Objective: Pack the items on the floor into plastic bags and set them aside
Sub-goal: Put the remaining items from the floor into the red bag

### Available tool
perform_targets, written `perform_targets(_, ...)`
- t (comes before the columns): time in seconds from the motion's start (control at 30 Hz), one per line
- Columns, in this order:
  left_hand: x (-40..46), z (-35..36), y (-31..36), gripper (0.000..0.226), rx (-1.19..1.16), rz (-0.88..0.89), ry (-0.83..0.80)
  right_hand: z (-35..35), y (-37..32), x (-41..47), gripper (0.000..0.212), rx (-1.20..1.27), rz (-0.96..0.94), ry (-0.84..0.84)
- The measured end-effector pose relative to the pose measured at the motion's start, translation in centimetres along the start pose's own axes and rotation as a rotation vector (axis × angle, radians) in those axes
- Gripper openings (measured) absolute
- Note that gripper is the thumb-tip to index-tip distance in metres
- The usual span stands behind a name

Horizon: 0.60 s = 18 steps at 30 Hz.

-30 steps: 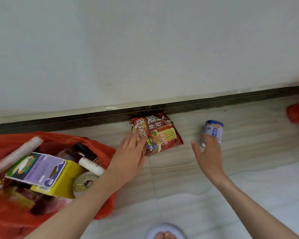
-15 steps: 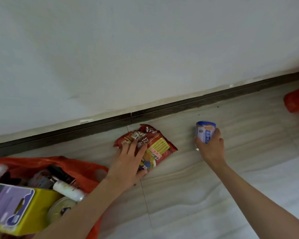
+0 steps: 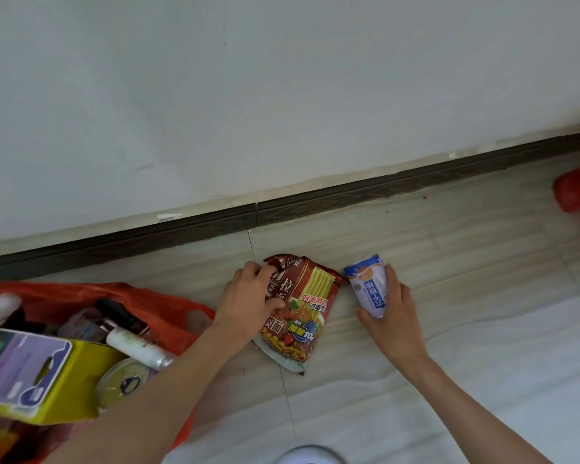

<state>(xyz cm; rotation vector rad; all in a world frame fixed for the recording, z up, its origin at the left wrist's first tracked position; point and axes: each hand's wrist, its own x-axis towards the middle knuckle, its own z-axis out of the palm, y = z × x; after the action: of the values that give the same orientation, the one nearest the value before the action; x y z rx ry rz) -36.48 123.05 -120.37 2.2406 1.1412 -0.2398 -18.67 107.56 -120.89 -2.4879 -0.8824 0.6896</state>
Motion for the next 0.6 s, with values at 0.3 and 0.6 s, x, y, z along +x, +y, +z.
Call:
perform_targets(0.3, -2.9, -1.3, 0.2, 0.014, -0.2, 0.122, 0.234, -0.7, -1.7, -1.6, 0.05, 0.301, 0.236, 0.093)
perform_targets(0.6, -13.2, -9.6, -2.7, 0.01, -0.233, 0.092, 0.484, -1.6, -9.7, -7.6, 0.071, 0.529, 0.331, -0.125)
